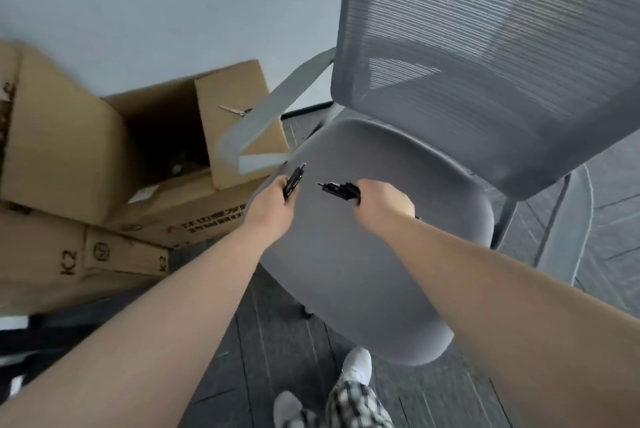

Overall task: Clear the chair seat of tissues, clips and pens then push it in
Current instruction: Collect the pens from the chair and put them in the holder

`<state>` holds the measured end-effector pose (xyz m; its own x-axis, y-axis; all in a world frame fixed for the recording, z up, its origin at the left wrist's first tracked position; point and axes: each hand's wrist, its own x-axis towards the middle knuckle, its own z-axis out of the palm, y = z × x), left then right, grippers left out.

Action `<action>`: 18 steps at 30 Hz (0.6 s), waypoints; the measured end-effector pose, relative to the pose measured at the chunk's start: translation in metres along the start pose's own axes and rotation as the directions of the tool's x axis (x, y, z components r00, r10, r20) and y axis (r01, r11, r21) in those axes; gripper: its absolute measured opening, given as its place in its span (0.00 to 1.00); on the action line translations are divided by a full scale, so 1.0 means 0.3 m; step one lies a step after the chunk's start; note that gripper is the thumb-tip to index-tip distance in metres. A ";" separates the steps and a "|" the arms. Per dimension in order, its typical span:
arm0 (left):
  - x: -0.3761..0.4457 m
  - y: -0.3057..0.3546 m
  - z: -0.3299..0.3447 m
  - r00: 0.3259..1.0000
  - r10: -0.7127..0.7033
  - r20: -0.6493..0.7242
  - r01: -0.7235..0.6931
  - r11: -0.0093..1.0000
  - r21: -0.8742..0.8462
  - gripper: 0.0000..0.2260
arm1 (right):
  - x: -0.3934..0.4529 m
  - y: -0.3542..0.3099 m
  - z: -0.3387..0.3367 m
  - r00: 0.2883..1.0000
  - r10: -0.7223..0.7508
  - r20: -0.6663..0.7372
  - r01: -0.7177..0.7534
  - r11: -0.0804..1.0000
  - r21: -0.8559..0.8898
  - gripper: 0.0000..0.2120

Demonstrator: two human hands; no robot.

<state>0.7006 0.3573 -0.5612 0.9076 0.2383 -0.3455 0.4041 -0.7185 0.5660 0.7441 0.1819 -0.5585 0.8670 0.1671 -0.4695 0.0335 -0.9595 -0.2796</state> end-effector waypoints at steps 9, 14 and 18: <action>-0.359 -0.239 -0.281 0.964 -0.203 -0.174 0.183 0.975 -0.127 0.12 | -0.228 -0.368 0.041 0.966 -0.256 0.025 0.257 0.966 -0.031 0.03; -0.695 -0.434 -0.408 0.910 -0.326 -0.255 0.285 0.941 -0.186 0.13 | -0.482 -0.594 0.164 0.898 -0.435 0.060 0.438 0.897 -0.062 0.07; -1.047 -0.563 -0.495 0.824 -0.418 -0.383 0.310 0.898 -0.313 0.13 | -0.781 -0.761 0.294 0.832 -0.548 0.083 0.554 0.827 -0.094 0.06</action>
<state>0.3640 0.5009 -0.4371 0.6222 0.7470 -0.2342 0.6795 -0.3667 0.6354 0.4896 0.3817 -0.4585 0.6622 0.6836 -0.3069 0.5546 -0.7226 -0.4127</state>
